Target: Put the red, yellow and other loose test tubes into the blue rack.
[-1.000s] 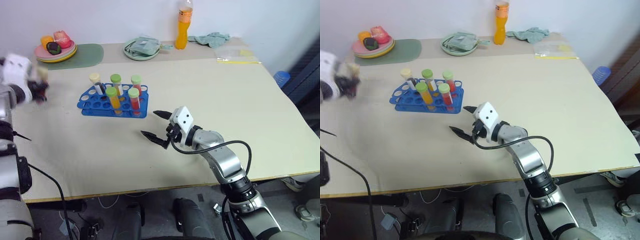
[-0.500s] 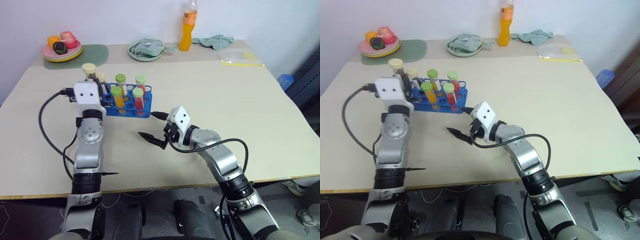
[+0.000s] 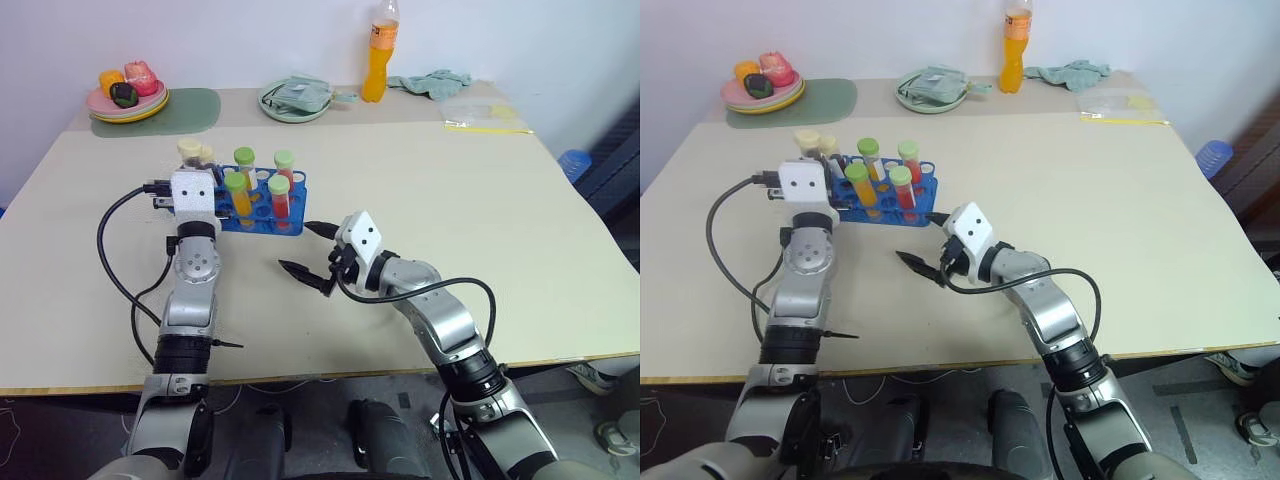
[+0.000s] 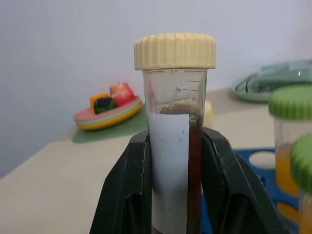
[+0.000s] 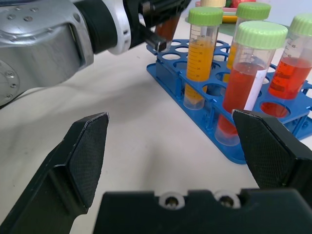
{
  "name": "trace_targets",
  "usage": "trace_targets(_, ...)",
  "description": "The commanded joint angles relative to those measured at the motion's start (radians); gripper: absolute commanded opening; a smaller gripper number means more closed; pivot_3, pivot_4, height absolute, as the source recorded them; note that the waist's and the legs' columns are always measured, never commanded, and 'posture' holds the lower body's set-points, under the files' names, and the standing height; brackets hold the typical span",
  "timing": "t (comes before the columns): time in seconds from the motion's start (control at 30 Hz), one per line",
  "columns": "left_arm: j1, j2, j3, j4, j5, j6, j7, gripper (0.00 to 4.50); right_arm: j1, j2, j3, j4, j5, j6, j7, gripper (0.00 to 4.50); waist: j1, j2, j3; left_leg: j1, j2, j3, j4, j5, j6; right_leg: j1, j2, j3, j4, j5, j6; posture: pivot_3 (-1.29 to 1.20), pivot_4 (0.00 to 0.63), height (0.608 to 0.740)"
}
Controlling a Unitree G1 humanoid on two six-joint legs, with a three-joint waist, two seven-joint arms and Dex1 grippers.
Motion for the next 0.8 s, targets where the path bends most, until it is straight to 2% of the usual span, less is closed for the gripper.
trace_targets(0.03, -0.042, 0.012, 0.009, 0.04, -0.035, -0.016, -0.03, 0.81, -0.006, 0.005, -0.011, -0.044, 0.006, -0.014, -0.004, 4.5, 0.0, 0.0, 0.0, 0.0, 0.0, 0.0, 0.0, 0.0, 0.0, 0.0, 0.0, 0.0, 0.0, 0.0, 0.0, 0.0, 0.15, 0.74)
trace_targets(0.57, -0.078, 0.018, 0.035, 0.205, -0.093, -0.166, -0.035, 0.81, -0.006, 0.001, -0.009, -0.049, 0.002, -0.017, -0.002, 4.5, 0.001, 0.0, 0.0, 0.0, 0.0, 0.0, 0.0, 0.0, 0.0, 0.0, 0.0, 0.0, 0.0, 0.0, 0.0, 0.0, 0.15, 0.74)
trace_targets(0.8, -0.008, 0.005, 0.053, 0.135, -0.129, -0.2, -0.029, 4.28, -0.011, -0.006, -0.014, -0.047, 0.009, -0.018, 0.005, 4.5, -0.002, 0.0, 0.0, 0.0, 0.0, 0.0, -0.001, 0.0, 0.0, 0.0, 0.0, 0.0, 0.0, 0.0, 0.0, 0.0, 0.15, 0.74)
